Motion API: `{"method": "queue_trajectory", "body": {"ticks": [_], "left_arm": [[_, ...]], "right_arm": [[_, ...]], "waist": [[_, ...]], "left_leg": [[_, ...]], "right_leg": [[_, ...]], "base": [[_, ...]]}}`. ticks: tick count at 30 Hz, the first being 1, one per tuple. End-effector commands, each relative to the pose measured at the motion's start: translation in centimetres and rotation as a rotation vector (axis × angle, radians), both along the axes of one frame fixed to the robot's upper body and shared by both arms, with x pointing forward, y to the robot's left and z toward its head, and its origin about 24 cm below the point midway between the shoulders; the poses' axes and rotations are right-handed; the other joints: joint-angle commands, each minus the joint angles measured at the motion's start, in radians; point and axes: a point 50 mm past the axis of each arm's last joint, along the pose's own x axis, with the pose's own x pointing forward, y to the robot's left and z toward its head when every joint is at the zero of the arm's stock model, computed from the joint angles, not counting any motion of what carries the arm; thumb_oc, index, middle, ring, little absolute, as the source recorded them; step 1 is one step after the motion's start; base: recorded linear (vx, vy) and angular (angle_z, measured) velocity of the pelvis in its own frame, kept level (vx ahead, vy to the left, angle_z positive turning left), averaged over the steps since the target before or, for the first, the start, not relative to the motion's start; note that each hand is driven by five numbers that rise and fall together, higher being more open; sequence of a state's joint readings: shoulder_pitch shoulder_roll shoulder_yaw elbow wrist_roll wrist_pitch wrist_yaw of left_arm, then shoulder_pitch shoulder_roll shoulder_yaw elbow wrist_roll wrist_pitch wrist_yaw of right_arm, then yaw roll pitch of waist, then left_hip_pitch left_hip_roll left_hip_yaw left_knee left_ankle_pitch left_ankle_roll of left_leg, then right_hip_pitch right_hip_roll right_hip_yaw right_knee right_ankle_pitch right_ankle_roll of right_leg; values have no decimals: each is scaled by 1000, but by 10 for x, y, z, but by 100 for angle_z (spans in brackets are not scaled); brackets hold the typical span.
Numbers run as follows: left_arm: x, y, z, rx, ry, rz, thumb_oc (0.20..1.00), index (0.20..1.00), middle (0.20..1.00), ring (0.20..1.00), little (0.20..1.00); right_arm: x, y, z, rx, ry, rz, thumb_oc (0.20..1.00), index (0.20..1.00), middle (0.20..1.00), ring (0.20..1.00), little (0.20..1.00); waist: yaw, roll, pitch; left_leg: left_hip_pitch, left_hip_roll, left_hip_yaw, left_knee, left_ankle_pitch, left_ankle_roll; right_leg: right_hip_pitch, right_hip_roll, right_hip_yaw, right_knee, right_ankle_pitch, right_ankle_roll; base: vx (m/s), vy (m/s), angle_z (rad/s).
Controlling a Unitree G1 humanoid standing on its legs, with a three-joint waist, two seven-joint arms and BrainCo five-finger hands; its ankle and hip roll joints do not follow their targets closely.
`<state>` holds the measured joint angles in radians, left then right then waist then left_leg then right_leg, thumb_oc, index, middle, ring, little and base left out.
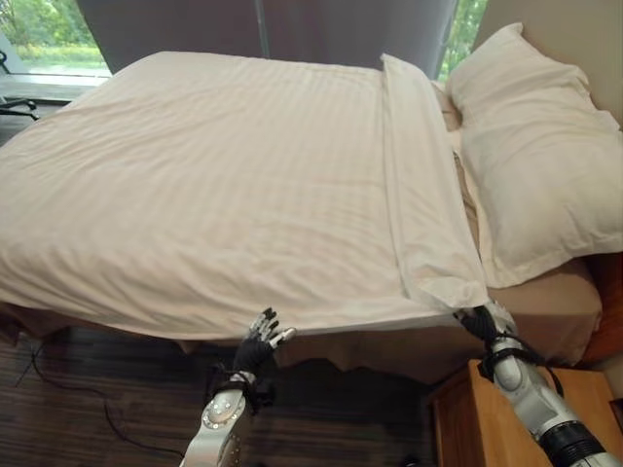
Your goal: Making the bed.
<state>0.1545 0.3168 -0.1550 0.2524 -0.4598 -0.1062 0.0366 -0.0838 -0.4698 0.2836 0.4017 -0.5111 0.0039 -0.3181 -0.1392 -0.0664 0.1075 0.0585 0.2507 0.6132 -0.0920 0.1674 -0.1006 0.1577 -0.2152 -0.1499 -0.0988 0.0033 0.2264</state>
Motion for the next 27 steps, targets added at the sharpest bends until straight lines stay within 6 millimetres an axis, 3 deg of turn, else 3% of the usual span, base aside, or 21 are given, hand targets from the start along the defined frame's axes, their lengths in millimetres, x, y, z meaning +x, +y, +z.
{"method": "queue_trajectory", "body": {"ticks": [1, 5, 6, 7, 8, 9, 10, 12, 14, 16, 17, 19, 21, 27], "left_arm": [[18, 3, 21, -4, -128, 6, 1000, 1000, 1000, 1000, 1000], [14, -2, 17, -19, -112, -11, 1000, 1000, 1000, 1000, 1000], [13, -5, 14, -27, -104, -19, 1000, 1000, 1000, 1000, 1000], [13, -6, 13, -26, -98, -22, 1000, 1000, 1000, 1000, 1000], [13, -7, 13, -26, -98, -24, 1000, 1000, 1000, 1000, 1000], [13, -7, 12, -29, -99, -23, 1000, 1000, 1000, 1000, 1000], [14, -9, 11, -32, -94, -20, 1000, 1000, 1000, 1000, 1000], [19, -12, 11, -40, -97, -12, 1000, 1000, 1000, 1000, 1000], [20, -14, 11, -41, -98, -11, 1000, 1000, 1000, 1000, 1000], [24, -18, 11, -46, -101, -10, 1000, 1000, 1000, 1000, 1000], [26, -21, 11, -44, -101, -8, 1000, 1000, 1000, 1000, 1000], [27, -21, 12, -46, -104, -6, 1000, 1000, 1000, 1000, 1000], [25, -22, 13, -59, -102, -6, 1000, 1000, 1000, 1000, 1000], [20, -19, 12, -53, -89, -19, 1000, 1000, 1000, 1000, 1000]], "right_arm": [[-7, -3, -5, -5, 18, 12, 200, 200, 200, 200, 200], [-17, 5, -28, -3, 110, 25, 200, 200, 200, 200, 200], [-32, 7, -52, -9, 222, 14, 200, 200, 200, 200, 200], [-38, 8, -61, -17, 264, 9, 256, 256, 256, 256, 256], [-47, 8, -72, -28, 319, -5, 699, 699, 699, 699, 699], [-56, 8, -82, -31, 368, -17, 1000, 1000, 1000, 1000, 1000], [-81, 7, -105, -23, 495, -70, 1000, 1000, 1000, 1000, 1000], [-114, 5, -128, -31, 658, -138, 1000, 1000, 1000, 1000, 1000], [-124, 5, -134, -24, 702, -167, 1000, 1000, 1000, 1000, 1000], [-151, 1, -145, -24, 810, -230, 1000, 1000, 1000, 1000, 1000], [-177, -3, -152, -22, 912, -282, 1000, 1000, 1000, 1000, 1000], [-185, -5, -153, -19, 938, -308, 1000, 1000, 1000, 1000, 1000], [-212, -20, -154, -3, 1025, -442, 1000, 1000, 1000, 1000, 1000], [-225, -30, -154, 23, 1071, -529, 1000, 1000, 1000, 1000, 1000]], "waist": [[-39, 1, 50], [-41, 7, 57], [-39, 12, 60], [-41, 13, 62], [-41, 15, 64], [-43, 17, 65], [-45, 20, 67], [-52, 22, 68], [-53, 24, 67], [-60, 24, 68], [-66, 22, 69], [-66, 23, 68], [-70, 15, 67], [-57, 3, 59]], "left_leg": [[81, 90, -16, 68, -51, -73], [90, 94, -23, 57, -46, -79], [88, 98, -24, 55, -39, -80], [93, 96, -27, 51, -42, -82], [93, 97, -27, 51, -41, -83], [94, 97, -26, 49, -40, -84], [95, 98, -24, 47, -38, -85], [96, 98, -22, 47, -39, -85], [94, 100, -22, 47, -36, -85], [98, 100, -21, 45, -38, -86], [104, 96, -21, 44, -43, -86], [100, 98, -20, 46, -42, -85], [103, 96, -22, 48, -48, -85], [90, 103, -24, 52, -48, -83]], "right_leg": [[-43, 5, 22, 20, -8, -43], [-35, 9, 18, 22, -17, -44], [-39, 14, 20, 22, -15, -47], [-34, 13, 19, 23, -20, -46], [-35, 15, 20, 23, -20, -47], [-36, 15, 22, 23, -20, -46], [-38, 16, 24, 23, -18, -46], [-40, 17, 27, 23, -17, -47], [-43, 20, 29, 22, -13, -49], [-43, 20, 30, 23, -12, -48], [-39, 17, 29, 24, -16, -46], [-44, 20, 30, 23, -12, -48], [-43, 18, 29, 26, -13, -45], [-53, 21, 24, 28, -5, -46]], "base": [[-27, 0, 5], [-12, -1, 1], [0, 0, 0], [-35, 3, 2], [0, 0, 0], [-32, 11, 8], [-28, 14, 8], [-13, 6, 3], [0, 0, 0], [0, 0, 0], [0, 0, 0], [0, 0, 0], [-15, 21, 7], [-12, 0, 3]]}}
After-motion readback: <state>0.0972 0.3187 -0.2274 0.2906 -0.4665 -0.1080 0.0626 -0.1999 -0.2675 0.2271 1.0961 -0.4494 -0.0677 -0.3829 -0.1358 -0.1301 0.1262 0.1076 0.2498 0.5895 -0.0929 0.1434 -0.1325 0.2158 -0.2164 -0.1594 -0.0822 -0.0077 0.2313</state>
